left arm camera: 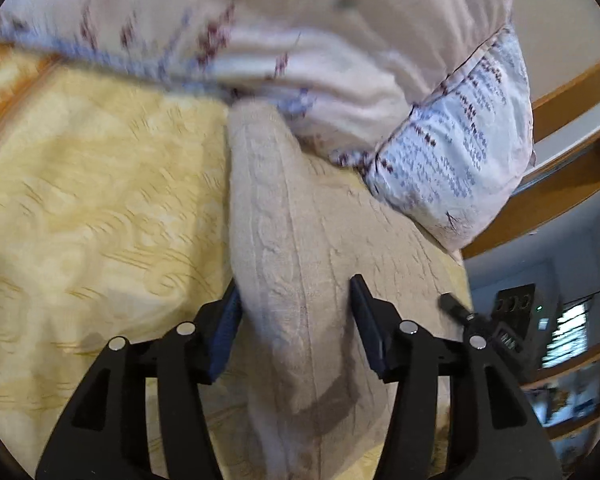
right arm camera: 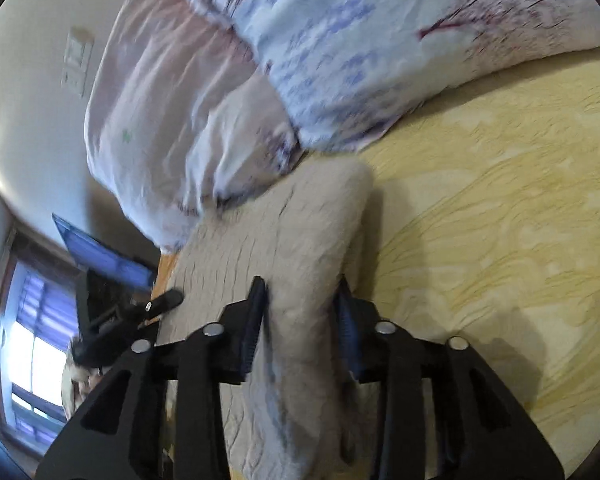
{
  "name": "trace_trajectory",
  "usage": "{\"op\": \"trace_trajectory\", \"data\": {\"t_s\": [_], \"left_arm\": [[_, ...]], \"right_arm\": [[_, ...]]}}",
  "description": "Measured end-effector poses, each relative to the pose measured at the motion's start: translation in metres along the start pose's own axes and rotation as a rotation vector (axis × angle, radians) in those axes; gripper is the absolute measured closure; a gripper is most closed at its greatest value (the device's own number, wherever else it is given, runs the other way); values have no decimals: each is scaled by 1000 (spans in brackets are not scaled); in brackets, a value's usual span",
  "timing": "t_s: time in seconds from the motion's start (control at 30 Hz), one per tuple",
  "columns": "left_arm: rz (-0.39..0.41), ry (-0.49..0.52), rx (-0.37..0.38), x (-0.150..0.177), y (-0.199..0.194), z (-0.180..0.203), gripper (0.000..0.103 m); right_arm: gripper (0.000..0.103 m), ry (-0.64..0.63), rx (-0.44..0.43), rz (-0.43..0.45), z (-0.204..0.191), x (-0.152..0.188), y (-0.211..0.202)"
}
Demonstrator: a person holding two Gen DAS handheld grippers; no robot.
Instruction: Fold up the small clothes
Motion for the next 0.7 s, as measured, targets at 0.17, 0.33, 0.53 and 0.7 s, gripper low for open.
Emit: {"op": "trace_trajectory", "data": {"t_s": [0.17,0.33,0.53,0.7], "left_arm": [[141,152,-59,3,-36,31,41],[137,328,-56,27,-43,74,35],[84,410,-150,43,-23,83,35],[85,413,-192,46,-19,78,33]], "right_arm": [[67,52,-19,12,7,-15,5],[93,-144,57,111,-23,-19,-1],[94,-84,279,70,22,-19,13],[83,-78,294,72,18,-19,3]]}}
Point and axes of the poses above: each gripper's, at about its wrist camera, not at the fingertips, and y roughly the way its jaws point, z to its right, x to its underside, the point moved 7 cm from there along y, roughly the way its jaws point, and after that the axes turned 1 degree about y, right-handed, at the moved point
